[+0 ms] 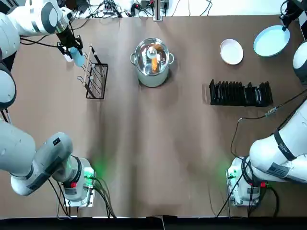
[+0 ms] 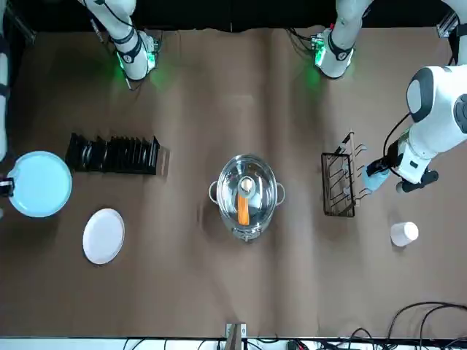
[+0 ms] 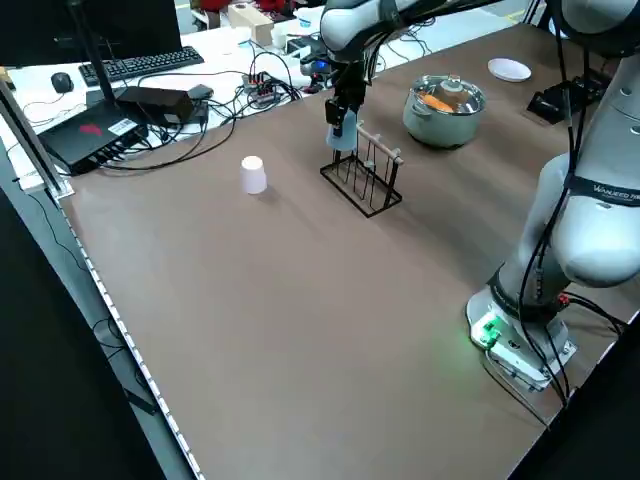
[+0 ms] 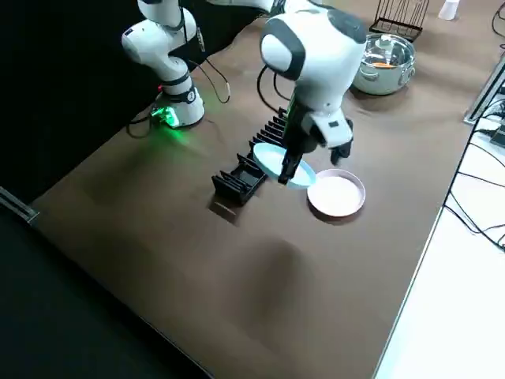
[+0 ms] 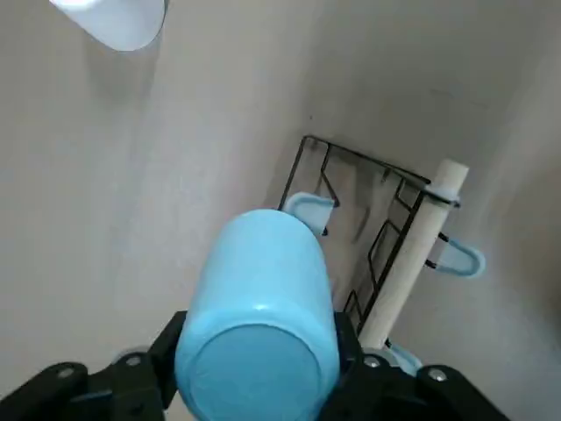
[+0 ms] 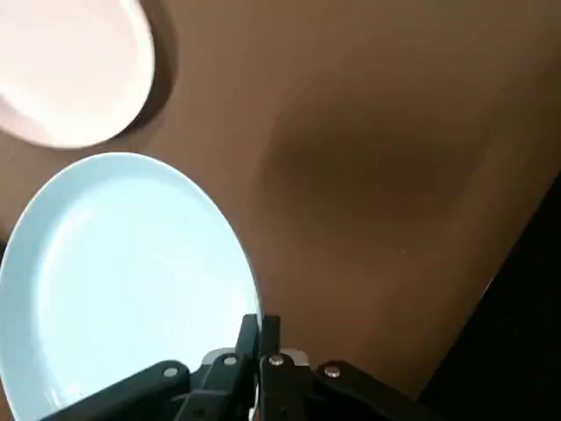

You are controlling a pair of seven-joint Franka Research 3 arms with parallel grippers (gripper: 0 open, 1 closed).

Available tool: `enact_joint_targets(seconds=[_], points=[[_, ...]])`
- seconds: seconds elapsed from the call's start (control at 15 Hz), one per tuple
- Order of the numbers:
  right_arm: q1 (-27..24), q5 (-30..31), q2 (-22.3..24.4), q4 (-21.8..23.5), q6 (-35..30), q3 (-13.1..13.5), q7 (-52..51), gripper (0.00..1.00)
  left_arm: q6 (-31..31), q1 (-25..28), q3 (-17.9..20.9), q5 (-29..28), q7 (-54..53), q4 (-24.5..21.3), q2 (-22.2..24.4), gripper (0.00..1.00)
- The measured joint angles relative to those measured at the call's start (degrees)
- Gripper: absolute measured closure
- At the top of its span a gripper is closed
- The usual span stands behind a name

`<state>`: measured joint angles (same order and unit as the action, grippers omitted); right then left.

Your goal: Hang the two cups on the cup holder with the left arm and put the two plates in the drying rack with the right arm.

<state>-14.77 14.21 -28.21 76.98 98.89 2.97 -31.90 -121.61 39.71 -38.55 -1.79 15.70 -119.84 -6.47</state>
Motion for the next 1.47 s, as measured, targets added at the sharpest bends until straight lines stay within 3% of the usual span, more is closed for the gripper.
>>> enact_joint_targets(seconds=[0.4, 0.87, 1.27, 1.47], points=[[5.5, 12.1, 7.9, 13.5, -0.4, 0.1, 2.2, 0.97, -0.1, 0.0, 0.0, 0.0, 1.4, 0.0, -0.4, 0.31], [14.3, 26.7, 11.1, 24.8, -2.8, 0.0, 19.3, 0.97, 0.1, 0.0, 0.0, 0.0, 3.3, 0.0, -0.4, 0.31], [15.0, 29.2, 13.7, 33.1, -2.5, 0.4, 26.0, 0.97, 1.0, 0.0, 0.0, 0.0, 5.9, 0.2, -0.4, 0.31], [15.0, 29.6, 15.4, 37.2, 0.7, 0.5, 27.1, 0.97, 1.7, 0.0, 0.0, 0.0, 6.8, 0.3, -0.4, 0.31]])
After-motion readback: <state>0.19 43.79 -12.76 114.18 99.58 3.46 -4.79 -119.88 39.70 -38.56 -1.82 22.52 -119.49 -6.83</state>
